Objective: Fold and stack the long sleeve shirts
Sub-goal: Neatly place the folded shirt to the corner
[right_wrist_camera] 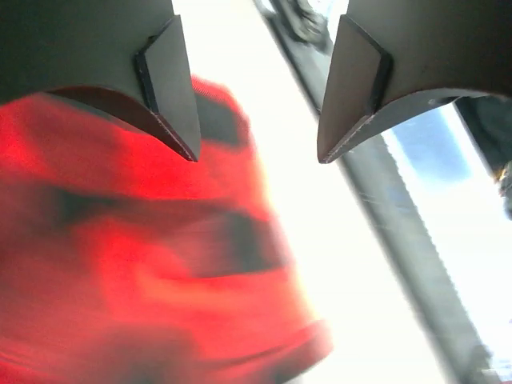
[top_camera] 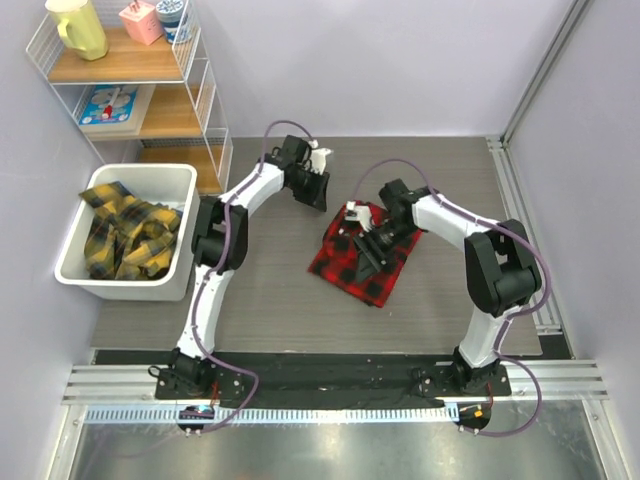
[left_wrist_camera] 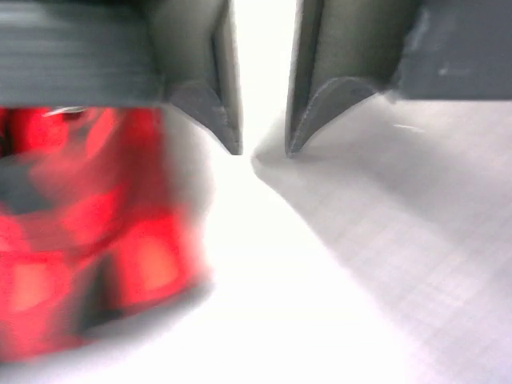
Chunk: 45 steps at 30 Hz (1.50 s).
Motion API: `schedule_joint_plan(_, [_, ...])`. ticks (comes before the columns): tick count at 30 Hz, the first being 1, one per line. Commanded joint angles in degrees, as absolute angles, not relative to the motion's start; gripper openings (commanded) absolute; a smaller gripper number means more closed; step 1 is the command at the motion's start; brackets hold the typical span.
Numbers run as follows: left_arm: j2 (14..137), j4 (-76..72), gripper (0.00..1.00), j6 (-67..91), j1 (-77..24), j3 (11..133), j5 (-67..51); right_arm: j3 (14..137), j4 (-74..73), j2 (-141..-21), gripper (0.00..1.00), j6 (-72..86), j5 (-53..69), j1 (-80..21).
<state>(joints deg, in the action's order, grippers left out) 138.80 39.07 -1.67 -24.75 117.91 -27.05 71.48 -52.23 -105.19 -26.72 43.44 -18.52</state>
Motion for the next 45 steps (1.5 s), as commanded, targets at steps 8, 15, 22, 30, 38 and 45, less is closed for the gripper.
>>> schedule_joint_plan(8, [114.01,32.78,0.56,5.62,-18.89,93.80,-37.15,87.88,-48.78,-107.99,0.66,-28.99,39.12,-16.36])
schedule_joint_plan(15, [105.91,36.39,0.57,3.34,-29.08,84.21,-41.22,95.44,-48.51,-118.99,0.62,-33.92,34.45,-6.77])
schedule_joint_plan(22, [117.48,43.22,0.51,0.28,-31.56,90.32,-38.26,86.24,-51.15,-117.26,0.61,-36.74,33.48,-6.15])
schedule_joint_plan(30, [132.19,48.96,0.53,-2.20,-23.65,111.44,-32.16,69.26,-47.39,-105.04,0.71,-33.85,29.81,-5.45])
schedule_joint_plan(38, [114.46,35.88,1.00,1.93,-22.06,98.81,-35.86,78.75,-38.86,-96.70,0.88,-17.33,20.39,-7.38])
schedule_joint_plan(45, [96.87,30.06,1.00,6.85,-19.78,87.02,-25.76,76.30,-31.57,-95.35,1.00,-3.88,15.22,-24.94])
